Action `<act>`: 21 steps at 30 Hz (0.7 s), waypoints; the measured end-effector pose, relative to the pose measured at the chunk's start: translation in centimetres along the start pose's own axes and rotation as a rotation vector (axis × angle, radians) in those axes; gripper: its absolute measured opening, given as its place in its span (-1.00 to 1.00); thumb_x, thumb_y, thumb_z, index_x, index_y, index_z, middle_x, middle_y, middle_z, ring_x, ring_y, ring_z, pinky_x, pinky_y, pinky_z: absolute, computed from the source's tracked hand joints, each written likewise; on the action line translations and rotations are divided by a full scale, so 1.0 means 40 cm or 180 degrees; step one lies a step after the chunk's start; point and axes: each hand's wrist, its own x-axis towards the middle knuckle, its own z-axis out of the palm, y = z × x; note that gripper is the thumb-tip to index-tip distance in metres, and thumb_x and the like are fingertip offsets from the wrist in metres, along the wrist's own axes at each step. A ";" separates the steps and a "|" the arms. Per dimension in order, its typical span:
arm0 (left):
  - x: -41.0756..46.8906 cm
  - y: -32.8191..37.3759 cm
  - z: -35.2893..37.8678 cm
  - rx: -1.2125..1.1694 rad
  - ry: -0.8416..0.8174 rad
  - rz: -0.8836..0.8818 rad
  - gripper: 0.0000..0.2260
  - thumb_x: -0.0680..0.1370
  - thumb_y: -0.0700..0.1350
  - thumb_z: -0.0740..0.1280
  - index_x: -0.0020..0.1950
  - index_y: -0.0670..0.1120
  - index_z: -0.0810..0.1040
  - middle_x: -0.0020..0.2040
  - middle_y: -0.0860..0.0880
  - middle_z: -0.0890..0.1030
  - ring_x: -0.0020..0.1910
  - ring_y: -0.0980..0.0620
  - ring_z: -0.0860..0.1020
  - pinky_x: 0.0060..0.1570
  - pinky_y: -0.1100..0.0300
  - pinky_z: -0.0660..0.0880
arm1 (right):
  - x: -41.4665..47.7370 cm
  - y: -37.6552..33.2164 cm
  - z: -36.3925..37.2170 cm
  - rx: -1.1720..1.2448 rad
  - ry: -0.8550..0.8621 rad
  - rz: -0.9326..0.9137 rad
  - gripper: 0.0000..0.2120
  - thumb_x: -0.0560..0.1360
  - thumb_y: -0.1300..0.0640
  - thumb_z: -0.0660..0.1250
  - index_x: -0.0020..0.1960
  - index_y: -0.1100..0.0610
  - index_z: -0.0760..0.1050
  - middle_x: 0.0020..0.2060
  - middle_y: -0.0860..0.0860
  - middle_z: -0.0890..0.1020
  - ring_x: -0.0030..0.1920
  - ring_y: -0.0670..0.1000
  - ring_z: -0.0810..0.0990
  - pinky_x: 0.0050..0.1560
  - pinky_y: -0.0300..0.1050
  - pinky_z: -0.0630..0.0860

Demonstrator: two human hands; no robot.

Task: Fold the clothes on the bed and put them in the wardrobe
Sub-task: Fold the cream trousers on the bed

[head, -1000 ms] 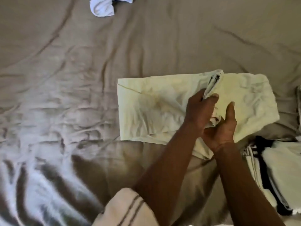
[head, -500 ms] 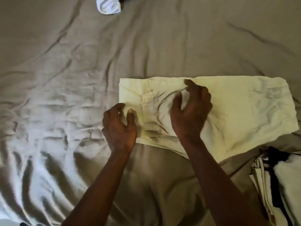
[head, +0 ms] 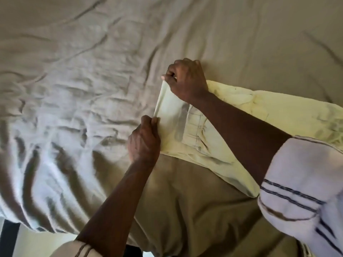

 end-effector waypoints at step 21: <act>0.016 0.273 -0.158 -0.3024 -0.2396 -0.0911 -0.65 0.56 -0.37 0.35 0.34 -0.18 0.58 0.16 -0.16 0.72 0.12 -0.16 0.70 0.03 -0.01 0.68 | -0.490 0.089 -0.055 0.1278 0.0643 0.1641 -0.34 0.67 -0.21 0.03 0.67 0.10 0.13 0.68 0.08 0.05 0.68 0.06 -0.08 0.65 0.16 -0.13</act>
